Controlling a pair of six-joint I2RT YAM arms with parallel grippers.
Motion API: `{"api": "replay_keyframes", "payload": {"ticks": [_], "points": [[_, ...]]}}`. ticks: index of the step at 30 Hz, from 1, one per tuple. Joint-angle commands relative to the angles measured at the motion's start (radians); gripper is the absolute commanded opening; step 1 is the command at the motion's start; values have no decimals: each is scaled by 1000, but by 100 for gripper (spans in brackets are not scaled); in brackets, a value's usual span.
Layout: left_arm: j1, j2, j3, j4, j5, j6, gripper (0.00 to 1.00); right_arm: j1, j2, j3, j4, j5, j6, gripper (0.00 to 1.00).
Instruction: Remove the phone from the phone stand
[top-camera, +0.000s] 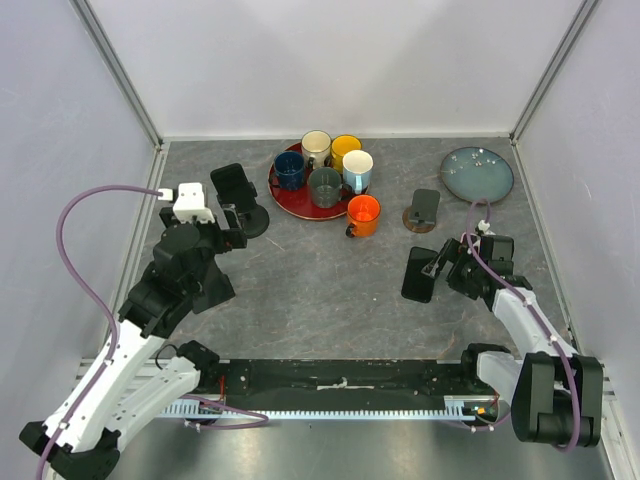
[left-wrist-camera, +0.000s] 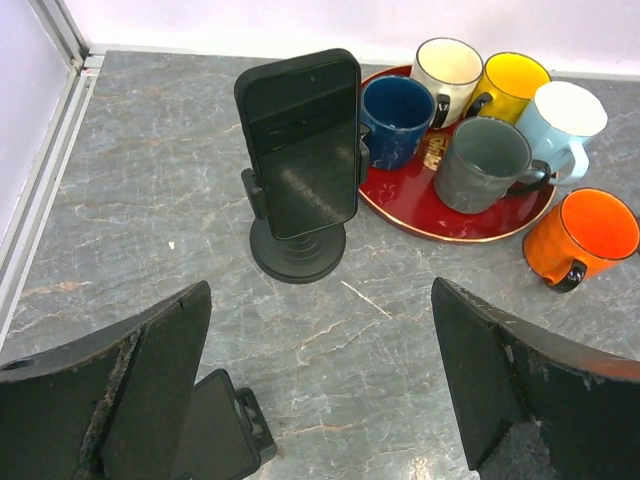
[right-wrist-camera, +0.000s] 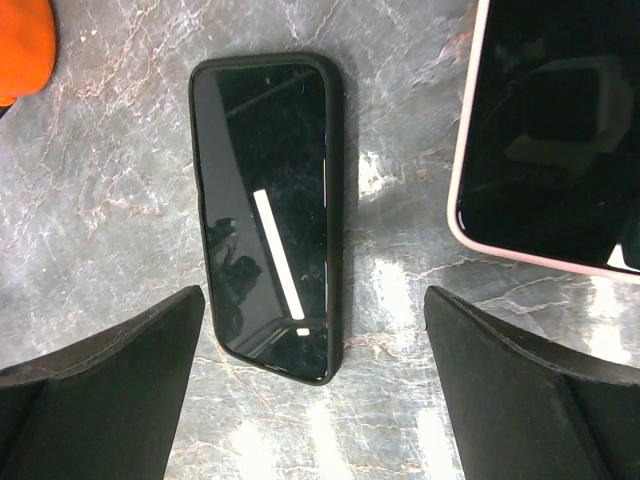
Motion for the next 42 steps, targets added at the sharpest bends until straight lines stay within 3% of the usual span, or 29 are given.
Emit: {"api": "replay_keyframes", "payload": {"ticks": [1,17,28,38,42], "points": [[3,20,17,-10,-18,-9,97,28,-40,83,-69,105,-55,98],[5,262,158,-125,-82,-229,98,130,-76,83,40,4,-73,98],[34,434,181,119,-292,-233,98,212,-109,63,57,7,-89,98],[80,522,204,292,-249,-220,99,250,-125,49,96,-61,-98,98],[80,574,237,287,-222,-210,99,253,-125,47,98,-64,-98,98]]}}
